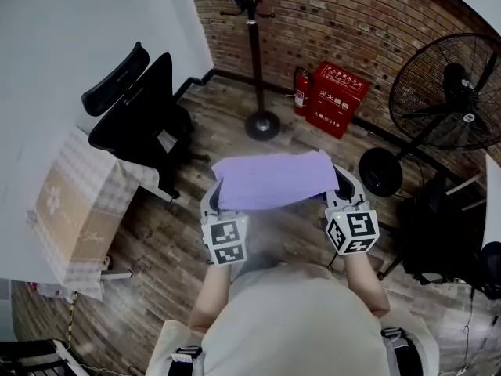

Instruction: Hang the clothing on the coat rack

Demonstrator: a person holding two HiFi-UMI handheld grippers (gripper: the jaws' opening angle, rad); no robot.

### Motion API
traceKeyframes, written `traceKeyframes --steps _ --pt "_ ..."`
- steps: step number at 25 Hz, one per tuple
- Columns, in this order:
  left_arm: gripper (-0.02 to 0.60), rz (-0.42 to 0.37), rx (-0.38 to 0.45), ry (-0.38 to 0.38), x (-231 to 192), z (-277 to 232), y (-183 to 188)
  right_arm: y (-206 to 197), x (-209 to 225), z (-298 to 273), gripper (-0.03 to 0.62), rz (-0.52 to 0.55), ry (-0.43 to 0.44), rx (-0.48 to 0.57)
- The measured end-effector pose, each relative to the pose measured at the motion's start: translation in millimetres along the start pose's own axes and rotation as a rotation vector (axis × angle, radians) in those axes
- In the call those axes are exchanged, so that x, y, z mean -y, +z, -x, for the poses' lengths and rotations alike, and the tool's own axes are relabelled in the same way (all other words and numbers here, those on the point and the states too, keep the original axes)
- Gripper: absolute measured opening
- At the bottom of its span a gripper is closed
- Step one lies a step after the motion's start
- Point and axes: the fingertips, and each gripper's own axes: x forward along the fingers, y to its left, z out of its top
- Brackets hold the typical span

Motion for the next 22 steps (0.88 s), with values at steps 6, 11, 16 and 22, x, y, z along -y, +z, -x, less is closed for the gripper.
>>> traceKeyframes --steps 6,11,16,22 --pt "0.094 0.003 0.011 0.011 0.9 7.8 2.4 6.0 -3.0 5.5 0.021 0.014 0.018 0.009" --pt "0.094 0.005 0.02 0.021 3.0 13.8 4.3 10.6 -3.8 9.0 0.021 0.01 0.032 0.029" --pt "0.094 0.014 0.021 0.028 2.3 19.4 3.9 9.9 -5.8 9.6 0.021 0.004 0.043 0.027" --pt "0.094 0.016 0.021 0.027 0.5 15.4 3.4 6.8 -5.0 5.7 0.021 -0.01 0.044 0.025"
